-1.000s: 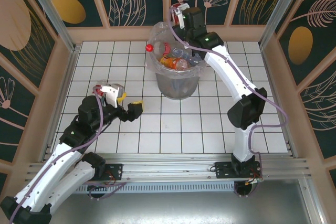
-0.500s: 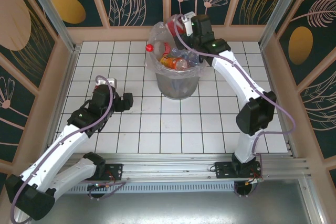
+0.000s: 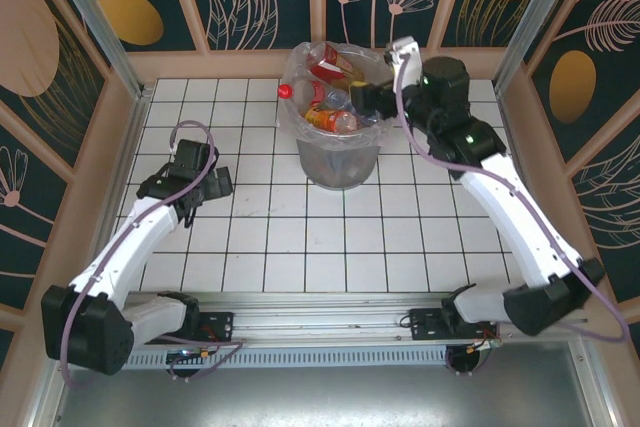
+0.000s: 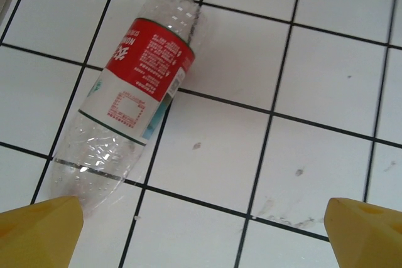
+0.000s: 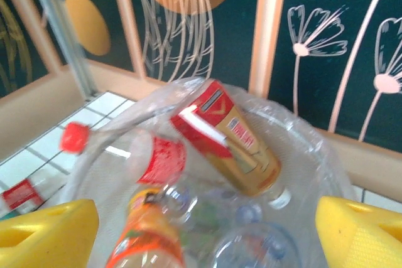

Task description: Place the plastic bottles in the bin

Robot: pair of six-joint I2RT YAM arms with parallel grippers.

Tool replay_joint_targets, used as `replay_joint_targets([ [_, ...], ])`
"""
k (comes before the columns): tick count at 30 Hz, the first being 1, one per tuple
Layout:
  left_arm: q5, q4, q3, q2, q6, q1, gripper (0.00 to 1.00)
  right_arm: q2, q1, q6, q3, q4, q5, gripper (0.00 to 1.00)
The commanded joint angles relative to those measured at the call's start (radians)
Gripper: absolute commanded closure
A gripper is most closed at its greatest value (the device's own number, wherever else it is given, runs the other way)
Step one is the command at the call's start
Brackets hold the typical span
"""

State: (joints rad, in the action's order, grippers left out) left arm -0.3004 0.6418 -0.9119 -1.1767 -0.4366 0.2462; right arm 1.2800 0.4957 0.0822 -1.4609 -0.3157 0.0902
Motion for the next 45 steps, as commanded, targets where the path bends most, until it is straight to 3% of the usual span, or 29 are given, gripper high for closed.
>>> replay_joint_targets([
  [1,-0.017,0.042,-0.039,-0.041,0.016,-0.04,0.01,-0.109,0.007,-0.091,0.124,0.08,0.125,0.1],
  [10,0.037,-0.005,-0.114,-0.247,0.099,-0.177,0.01,-0.355,0.018,-0.235,0.435,0.154,0.376,0.09],
  [16,0.039,-0.035,-0.158,-0.367,0.139,-0.235,0.02,-0.451,0.035,-0.335,0.602,0.225,0.46,0.08],
  [21,0.105,-0.08,-0.173,-0.443,0.171,-0.258,0.03,-0.467,0.067,-0.362,0.668,0.224,0.423,0.08],
  [26,0.102,-0.085,-0.197,-0.518,0.188,-0.264,0.04,-0.468,0.1,-0.376,0.7,0.228,0.394,0.08],
  [33,0.128,-0.096,-0.21,-0.586,0.187,-0.263,0.18,-0.454,0.142,-0.398,0.724,0.255,0.364,0.09],
  [40,0.178,-0.103,-0.196,-0.577,0.171,-0.265,0.31,-0.439,0.19,-0.412,0.729,0.267,0.325,0.09],
  [45,0.26,-0.119,-0.175,-0.493,0.149,-0.264,0.33,-0.422,0.221,-0.449,0.737,0.296,0.305,0.09],
])
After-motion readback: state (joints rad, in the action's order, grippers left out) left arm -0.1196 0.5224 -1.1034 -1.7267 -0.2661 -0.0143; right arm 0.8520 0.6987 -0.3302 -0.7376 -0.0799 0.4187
